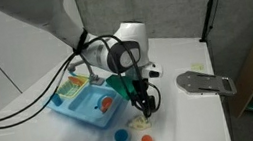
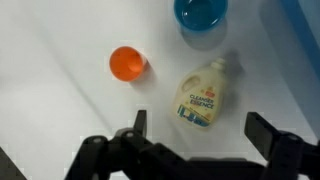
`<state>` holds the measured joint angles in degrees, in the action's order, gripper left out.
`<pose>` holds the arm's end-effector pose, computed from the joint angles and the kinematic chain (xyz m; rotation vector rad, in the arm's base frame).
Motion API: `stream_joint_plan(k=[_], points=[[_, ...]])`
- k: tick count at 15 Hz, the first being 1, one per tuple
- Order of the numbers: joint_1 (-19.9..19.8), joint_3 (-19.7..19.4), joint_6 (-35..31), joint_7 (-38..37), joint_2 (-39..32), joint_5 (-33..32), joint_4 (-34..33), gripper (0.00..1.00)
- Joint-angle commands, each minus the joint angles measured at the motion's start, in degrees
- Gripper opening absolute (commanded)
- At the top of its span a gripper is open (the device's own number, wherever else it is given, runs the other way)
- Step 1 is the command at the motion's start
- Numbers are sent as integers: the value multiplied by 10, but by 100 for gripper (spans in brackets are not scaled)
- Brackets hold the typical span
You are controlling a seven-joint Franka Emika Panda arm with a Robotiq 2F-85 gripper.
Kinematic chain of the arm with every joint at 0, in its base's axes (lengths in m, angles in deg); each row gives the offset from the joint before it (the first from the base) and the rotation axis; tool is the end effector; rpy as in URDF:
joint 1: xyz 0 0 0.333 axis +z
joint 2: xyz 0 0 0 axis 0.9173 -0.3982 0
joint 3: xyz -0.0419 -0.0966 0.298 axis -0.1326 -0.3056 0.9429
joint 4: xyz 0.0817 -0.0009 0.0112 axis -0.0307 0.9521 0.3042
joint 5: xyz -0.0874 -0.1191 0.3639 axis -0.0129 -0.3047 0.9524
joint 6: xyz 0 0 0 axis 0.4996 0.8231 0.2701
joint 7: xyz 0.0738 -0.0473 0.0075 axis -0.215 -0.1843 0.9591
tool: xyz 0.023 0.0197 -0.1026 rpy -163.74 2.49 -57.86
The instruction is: Move the bottle from the sink to the table
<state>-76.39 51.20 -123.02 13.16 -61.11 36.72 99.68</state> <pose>0.5589 -0.2525 0.1220 2.8521 -1.0085 -0.2858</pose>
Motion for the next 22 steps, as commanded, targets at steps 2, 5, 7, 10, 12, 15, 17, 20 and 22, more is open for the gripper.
stream_joint_plan(k=[2, 5, 7, 10, 12, 15, 17, 20, 22], points=[[37, -11, 31, -28, 70, -45, 59, 100], [53, -7, 24, -23, 111, -73, 101, 100], [58, -4, 20, -15, 141, -88, 130, 100], [60, 0, 17, -8, 186, -105, 171, 100], [57, 4, 20, 0, 215, -112, 194, 100], [52, 12, 26, 22, 257, -113, 221, 100], [50, 19, 27, 36, 283, -108, 234, 100], [47, 29, 31, 56, 315, -104, 248, 100], [45, 37, 30, 77, 332, -98, 256, 100]])
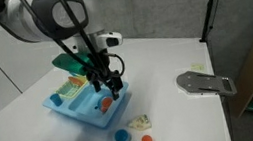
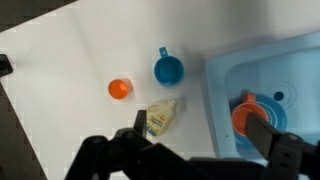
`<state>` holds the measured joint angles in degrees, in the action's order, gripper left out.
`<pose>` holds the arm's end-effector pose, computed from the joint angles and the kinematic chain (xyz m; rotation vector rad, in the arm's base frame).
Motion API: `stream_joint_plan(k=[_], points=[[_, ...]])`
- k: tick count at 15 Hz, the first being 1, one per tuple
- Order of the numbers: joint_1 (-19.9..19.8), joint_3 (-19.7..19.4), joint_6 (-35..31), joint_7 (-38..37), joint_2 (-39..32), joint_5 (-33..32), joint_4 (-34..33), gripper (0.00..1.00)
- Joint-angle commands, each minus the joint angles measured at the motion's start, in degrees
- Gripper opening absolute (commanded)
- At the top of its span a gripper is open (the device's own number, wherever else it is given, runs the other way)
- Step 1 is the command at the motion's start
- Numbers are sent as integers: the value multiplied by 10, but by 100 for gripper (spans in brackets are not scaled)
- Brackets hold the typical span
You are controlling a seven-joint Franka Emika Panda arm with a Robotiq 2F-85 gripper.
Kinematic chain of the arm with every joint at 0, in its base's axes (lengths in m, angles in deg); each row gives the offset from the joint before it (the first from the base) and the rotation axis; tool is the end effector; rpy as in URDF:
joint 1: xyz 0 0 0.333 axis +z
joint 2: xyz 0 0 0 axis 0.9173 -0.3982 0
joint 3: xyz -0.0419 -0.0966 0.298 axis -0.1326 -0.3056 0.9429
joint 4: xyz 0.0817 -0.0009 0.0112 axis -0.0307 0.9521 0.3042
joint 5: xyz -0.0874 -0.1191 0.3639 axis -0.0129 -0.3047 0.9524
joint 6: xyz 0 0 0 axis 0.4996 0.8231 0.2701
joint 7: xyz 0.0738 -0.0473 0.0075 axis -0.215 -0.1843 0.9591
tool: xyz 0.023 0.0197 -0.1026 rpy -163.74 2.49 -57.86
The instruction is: Move the bottle from the sink to the table
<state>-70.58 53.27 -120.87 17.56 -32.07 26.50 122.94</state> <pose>0.4988 -0.1526 0.2541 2.9817 -0.5638 -0.2189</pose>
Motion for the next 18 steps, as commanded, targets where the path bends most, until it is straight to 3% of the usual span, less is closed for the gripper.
stream_joint_plan(k=[1, 7, 8, 18], points=[[-15, 21, 8, 44, 50, 6, 27, 100], [-18, 35, 19, 87, 66, 13, 31, 100], [-15, 34, 6, 59, 52, 0, 24, 100], [-10, 37, 15, 51, 68, -12, 36, 100]])
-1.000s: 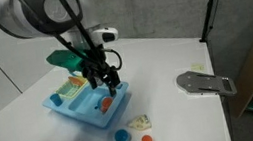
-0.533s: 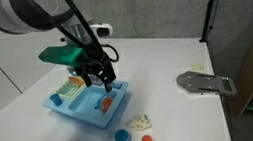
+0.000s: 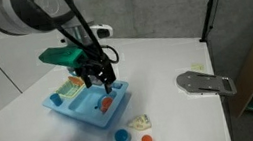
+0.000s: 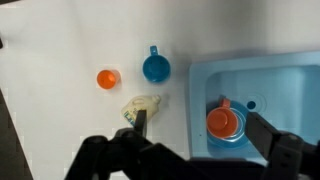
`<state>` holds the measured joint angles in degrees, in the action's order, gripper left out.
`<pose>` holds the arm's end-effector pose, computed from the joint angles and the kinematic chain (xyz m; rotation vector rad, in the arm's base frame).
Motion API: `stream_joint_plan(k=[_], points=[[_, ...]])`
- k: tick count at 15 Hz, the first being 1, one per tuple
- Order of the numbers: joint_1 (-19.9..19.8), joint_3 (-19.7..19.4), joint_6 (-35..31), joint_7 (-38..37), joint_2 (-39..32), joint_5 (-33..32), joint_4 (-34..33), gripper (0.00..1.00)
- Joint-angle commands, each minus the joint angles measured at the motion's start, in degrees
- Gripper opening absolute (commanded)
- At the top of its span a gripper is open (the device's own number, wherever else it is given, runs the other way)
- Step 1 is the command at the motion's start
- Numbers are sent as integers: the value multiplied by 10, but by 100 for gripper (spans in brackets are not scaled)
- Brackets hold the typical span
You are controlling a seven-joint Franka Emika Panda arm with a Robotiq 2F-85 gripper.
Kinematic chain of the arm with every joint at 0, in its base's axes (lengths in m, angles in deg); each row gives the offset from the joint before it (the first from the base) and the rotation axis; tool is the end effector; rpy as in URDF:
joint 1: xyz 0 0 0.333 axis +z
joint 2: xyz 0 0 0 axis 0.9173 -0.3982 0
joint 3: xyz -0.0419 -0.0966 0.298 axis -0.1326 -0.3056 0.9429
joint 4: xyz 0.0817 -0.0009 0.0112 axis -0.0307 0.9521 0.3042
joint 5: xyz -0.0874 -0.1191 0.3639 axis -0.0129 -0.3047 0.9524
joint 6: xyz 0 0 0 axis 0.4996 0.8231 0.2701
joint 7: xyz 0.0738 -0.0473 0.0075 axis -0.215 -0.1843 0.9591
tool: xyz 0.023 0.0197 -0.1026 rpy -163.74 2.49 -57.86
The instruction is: Move the bottle from the sink to the table
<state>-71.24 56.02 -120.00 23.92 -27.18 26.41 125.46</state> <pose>0.4922 -0.1308 0.2785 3.0416 -0.3491 -0.1866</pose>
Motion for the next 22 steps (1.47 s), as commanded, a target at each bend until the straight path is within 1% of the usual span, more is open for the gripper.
stream_joint_plan(k=[1, 8, 12, 15, 17, 22], points=[[-3, 12, 10, -8, 30, -8, 14, 100], [4, 37, 39, -3, 107, 14, 31, 100], [11, 53, 61, 5, 162, 32, 49, 100], [16, 59, 95, 26, 200, 58, 57, 100], [18, 60, 118, 27, 224, 66, 61, 100], [14, 60, 184, 19, 288, 58, 64, 100]])
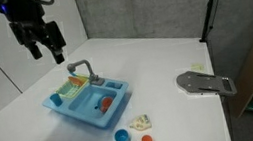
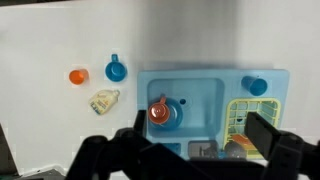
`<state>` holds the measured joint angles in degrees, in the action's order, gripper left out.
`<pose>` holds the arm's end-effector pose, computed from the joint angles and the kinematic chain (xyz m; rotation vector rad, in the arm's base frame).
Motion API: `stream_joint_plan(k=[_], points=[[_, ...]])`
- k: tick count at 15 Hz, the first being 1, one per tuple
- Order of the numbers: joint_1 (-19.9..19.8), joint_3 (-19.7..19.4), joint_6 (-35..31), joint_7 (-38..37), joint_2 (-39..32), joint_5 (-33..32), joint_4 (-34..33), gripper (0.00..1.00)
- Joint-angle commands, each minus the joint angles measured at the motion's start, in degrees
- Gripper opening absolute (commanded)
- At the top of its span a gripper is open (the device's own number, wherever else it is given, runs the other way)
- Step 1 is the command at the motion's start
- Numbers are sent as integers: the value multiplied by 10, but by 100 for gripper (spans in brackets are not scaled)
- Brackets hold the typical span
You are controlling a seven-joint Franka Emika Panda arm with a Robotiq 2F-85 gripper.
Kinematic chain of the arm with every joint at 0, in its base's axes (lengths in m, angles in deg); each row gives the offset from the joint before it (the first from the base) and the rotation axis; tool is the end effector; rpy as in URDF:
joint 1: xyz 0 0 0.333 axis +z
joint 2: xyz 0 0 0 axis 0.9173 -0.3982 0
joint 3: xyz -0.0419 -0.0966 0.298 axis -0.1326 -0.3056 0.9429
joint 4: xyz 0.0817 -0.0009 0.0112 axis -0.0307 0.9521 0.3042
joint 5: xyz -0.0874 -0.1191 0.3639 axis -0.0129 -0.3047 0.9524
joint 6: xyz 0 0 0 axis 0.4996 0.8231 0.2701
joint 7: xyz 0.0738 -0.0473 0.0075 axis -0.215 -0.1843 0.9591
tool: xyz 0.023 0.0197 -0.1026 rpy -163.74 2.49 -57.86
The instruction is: Move the bottle from the sink to the table
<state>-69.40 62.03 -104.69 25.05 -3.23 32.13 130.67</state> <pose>0.4407 -0.0527 0.4185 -3.1051 0.2178 0.0839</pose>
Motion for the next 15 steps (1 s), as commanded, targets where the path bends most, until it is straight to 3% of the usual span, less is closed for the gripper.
stream_joint_plan(k=[1, 8, 15], points=[[-5, 0, 41, 9, 59, 1, 10, 100], [-7, -3, 79, 11, 108, 0, 6, 100], [-5, 1, 70, 2, 98, 1, 3, 100]])
